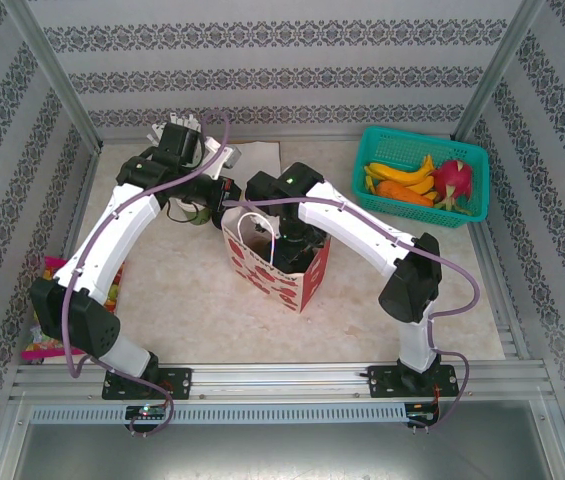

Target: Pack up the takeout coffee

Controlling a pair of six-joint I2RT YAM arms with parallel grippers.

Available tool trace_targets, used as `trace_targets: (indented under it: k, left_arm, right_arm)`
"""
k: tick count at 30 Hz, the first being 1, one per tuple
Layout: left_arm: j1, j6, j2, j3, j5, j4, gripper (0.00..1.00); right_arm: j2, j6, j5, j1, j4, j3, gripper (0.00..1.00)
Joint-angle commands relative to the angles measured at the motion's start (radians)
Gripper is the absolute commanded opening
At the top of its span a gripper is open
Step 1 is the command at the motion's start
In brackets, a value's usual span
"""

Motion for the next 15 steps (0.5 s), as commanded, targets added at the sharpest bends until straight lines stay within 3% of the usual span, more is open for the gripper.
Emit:
trace_targets:
  k: [1,11,15]
  left_arm:
    - [0.019,-0.009,0.027,0.049,0.010,-0.035,0.00]
    - [0.066,-0.030,0.072,0.090,0.010,-0.054,0.00]
    - [0.067,-0.017,0.091,0.114,0.071,-0.064,0.00]
  right_arm:
    - [0.007,-0.004,-0.005,-0.004,0.001,-0.018,0.50]
    - [0.026,-0.035,-0.054,-0.019,0.015,-0.098,0.50]
    - [0.046,-0.015,-0.057,-0.025,0.015,-0.097,0.50]
